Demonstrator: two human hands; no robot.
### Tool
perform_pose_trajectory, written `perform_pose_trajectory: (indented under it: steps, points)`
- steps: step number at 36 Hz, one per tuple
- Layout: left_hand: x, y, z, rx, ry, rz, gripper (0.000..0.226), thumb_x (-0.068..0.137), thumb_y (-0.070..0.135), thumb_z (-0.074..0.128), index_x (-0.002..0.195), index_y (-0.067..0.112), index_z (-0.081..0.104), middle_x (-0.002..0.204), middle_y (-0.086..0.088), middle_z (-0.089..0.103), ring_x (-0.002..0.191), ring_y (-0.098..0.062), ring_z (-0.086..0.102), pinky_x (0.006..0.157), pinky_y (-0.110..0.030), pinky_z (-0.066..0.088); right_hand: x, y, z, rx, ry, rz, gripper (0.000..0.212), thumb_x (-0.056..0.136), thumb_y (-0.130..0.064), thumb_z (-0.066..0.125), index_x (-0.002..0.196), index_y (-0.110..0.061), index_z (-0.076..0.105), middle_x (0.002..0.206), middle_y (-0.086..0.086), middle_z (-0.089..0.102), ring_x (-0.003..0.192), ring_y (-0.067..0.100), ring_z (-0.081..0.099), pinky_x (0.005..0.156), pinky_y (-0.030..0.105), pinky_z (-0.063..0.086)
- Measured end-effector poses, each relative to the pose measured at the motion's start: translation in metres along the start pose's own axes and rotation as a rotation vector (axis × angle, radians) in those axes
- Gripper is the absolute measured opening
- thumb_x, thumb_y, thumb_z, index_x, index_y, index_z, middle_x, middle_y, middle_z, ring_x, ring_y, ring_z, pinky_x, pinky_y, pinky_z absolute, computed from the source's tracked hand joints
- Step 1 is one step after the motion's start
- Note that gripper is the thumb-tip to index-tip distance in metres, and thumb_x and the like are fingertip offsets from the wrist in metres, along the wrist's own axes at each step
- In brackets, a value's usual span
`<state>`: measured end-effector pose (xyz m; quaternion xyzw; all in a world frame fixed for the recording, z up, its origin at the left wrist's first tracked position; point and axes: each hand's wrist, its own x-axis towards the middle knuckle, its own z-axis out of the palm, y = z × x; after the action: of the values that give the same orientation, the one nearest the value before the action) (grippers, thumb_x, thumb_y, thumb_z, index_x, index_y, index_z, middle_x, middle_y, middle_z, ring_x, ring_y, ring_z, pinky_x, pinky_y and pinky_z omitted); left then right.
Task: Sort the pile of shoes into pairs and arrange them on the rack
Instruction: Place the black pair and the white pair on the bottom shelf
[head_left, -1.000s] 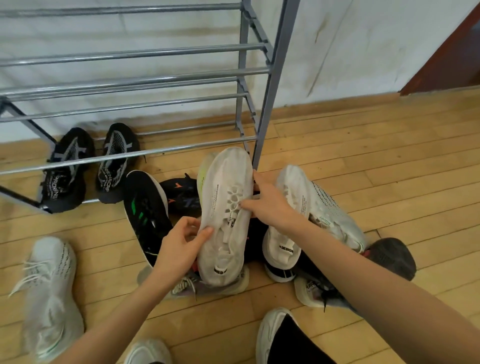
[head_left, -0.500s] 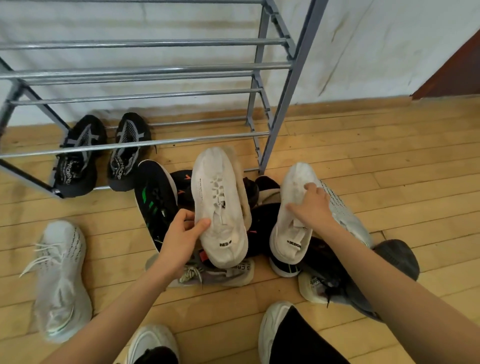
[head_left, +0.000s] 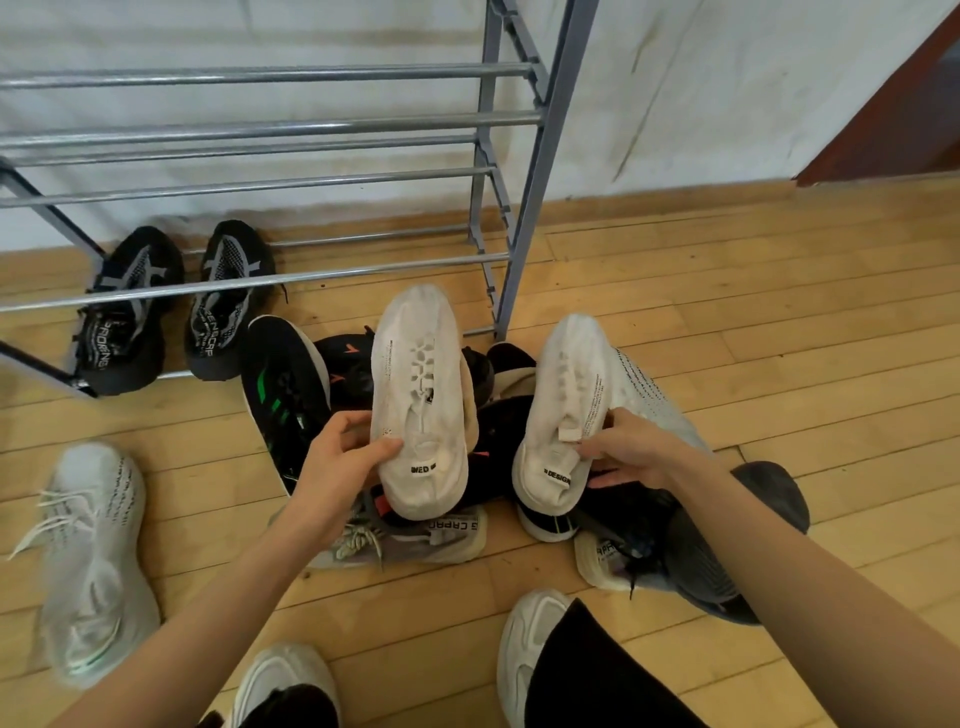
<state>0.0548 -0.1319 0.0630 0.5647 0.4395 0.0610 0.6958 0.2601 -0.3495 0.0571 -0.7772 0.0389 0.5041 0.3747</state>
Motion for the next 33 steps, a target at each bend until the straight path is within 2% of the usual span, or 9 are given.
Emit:
perform_pose_trajectory:
  steps: [4,8,10,14,18,23,26,29,33]
  points:
    - [0.000,0.001,0.000,-0.022,0.009,0.016,0.041,0.083,0.005,0.067,0.121,0.009,0.054,0.113,-0.009,0.065,0.102,-0.024,0.064,0.080,-0.035,0.053,-0.004,0.000,0.008,0.033,0.096,-0.068,0.047,0.083,-0.002,0.063,0.125,-0.017,0.047,0.116,0.002,0.062,0.104,0.022,0.059,0.064,0.031,0.052]
    - [0.002,0.008,-0.002,-0.064,0.008,0.030,0.037,0.084,0.007,0.066,0.119,0.008,0.057,0.112,-0.010,0.067,0.098,-0.024,0.067,0.073,-0.032,0.053,-0.014,-0.016,0.010,0.099,0.158,-0.201,0.033,0.084,-0.005,0.053,0.116,-0.013,0.056,0.094,0.000,0.062,0.088,0.019,0.059,0.055,0.023,0.048]
    - [0.002,0.011,-0.003,-0.091,0.006,0.032,0.035,0.084,0.009,0.066,0.118,0.007,0.058,0.110,-0.011,0.068,0.096,-0.024,0.068,0.071,-0.030,0.053,-0.022,-0.024,0.008,0.066,0.122,-0.242,0.025,0.084,-0.004,0.052,0.106,-0.011,0.062,0.086,0.003,0.061,0.076,0.016,0.057,0.051,0.020,0.048]
    - [0.005,0.016,-0.006,-0.130,0.041,0.047,0.034,0.084,0.009,0.066,0.117,0.005,0.059,0.109,-0.012,0.068,0.096,-0.024,0.068,0.072,-0.030,0.053,-0.032,-0.036,0.010,0.009,0.033,-0.273,0.018,0.086,-0.005,0.054,0.100,-0.007,0.065,0.086,0.008,0.065,0.076,0.019,0.061,0.062,0.027,0.050]
    - [0.010,0.021,-0.012,-0.153,0.081,0.056,0.032,0.084,0.007,0.065,0.115,0.004,0.060,0.108,-0.012,0.069,0.093,-0.022,0.068,0.071,-0.030,0.052,-0.035,-0.045,0.013,0.110,0.010,-0.239,0.018,0.088,-0.002,0.051,0.073,-0.009,0.058,0.067,0.004,0.055,0.060,0.016,0.054,0.053,0.024,0.045]
    - [0.015,0.024,-0.018,-0.185,0.104,0.052,0.029,0.085,0.008,0.065,0.113,0.003,0.061,0.109,-0.012,0.068,0.094,-0.022,0.067,0.072,-0.030,0.052,-0.040,-0.044,0.011,0.165,-0.043,-0.217,0.018,0.089,-0.005,0.048,0.072,-0.009,0.055,0.063,0.002,0.047,0.049,0.008,0.046,0.041,0.016,0.040]
    - [0.019,0.025,-0.021,-0.200,0.111,0.043,0.031,0.084,0.008,0.065,0.115,0.003,0.060,0.109,-0.011,0.068,0.095,-0.022,0.067,0.071,-0.030,0.052,-0.041,-0.046,0.016,0.127,-0.058,-0.237,0.008,0.086,-0.007,0.050,0.087,-0.006,0.058,0.075,0.011,0.051,0.061,0.017,0.048,0.046,0.018,0.041]
    - [0.023,0.026,-0.023,-0.199,0.103,0.055,0.032,0.085,0.008,0.065,0.116,0.003,0.060,0.107,-0.010,0.069,0.093,-0.021,0.068,0.071,-0.029,0.052,-0.037,-0.051,0.022,0.082,-0.040,-0.287,0.028,0.081,-0.007,0.052,0.104,0.004,0.064,0.090,0.014,0.054,0.078,0.025,0.046,0.055,0.024,0.039]
    - [0.030,0.031,-0.028,-0.227,0.104,0.058,0.032,0.085,0.009,0.065,0.117,0.004,0.060,0.106,-0.008,0.070,0.094,-0.021,0.068,0.072,-0.029,0.052,-0.030,-0.070,0.035,0.052,-0.041,-0.373,0.034,0.085,-0.005,0.052,0.115,-0.012,0.068,0.109,0.013,0.070,0.090,0.024,0.061,0.073,0.032,0.046]
